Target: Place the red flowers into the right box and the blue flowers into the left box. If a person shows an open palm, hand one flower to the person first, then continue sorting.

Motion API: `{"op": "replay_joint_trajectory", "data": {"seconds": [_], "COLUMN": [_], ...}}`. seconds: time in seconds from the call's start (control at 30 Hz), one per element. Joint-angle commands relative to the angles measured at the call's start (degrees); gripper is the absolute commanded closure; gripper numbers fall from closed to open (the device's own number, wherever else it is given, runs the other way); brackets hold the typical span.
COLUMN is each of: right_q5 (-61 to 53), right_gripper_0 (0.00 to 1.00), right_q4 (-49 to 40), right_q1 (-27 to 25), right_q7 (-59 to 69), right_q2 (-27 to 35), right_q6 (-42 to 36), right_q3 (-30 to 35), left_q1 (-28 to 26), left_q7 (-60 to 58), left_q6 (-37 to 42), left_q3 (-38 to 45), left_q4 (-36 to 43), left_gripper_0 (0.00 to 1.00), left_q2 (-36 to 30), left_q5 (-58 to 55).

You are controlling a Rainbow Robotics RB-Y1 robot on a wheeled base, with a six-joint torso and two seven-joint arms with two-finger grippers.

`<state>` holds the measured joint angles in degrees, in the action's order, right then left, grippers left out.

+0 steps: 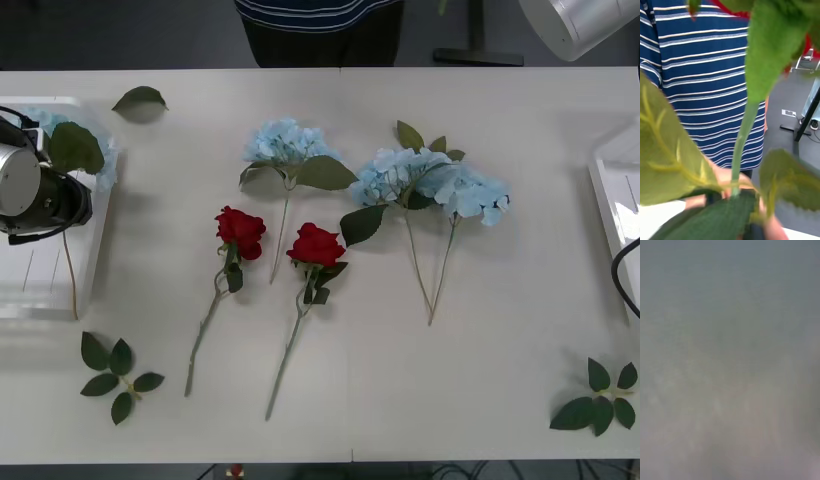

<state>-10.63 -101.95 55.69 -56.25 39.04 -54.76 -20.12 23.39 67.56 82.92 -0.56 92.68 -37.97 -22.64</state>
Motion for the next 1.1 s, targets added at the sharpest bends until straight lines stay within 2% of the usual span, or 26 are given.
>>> {"op": "replay_joint_trajectory", "data": {"seconds": [0.03,0.9,1.1], "right_q5": [0.0,-0.1,-9.2], "right_gripper_0": [0.0,0.0,0.0], "right_q4": [-1.0,-1.6,-3.9], "right_q1": [2.7,1.5,1.6], "right_q7": [1.8,1.8,1.3], "right_q2": [0.9,1.0,4.1], "right_q6": [0.3,0.3,-4.7], "right_q3": [0.6,0.0,1.8], "left_q1": [1.2,1.4,2.5], "left_q7": [-2.2,-2.8,-3.1], "left_q6": [-0.2,-0.2,0.1], "left_q3": [0.7,0.8,0.7], "left_q4": [0.7,0.8,0.7], "left_gripper_0": [1.0,1.0,1.0], "left_q2": [-1.4,-1.4,-2.1], "left_q5": [0.6,1.8,4.7]}}
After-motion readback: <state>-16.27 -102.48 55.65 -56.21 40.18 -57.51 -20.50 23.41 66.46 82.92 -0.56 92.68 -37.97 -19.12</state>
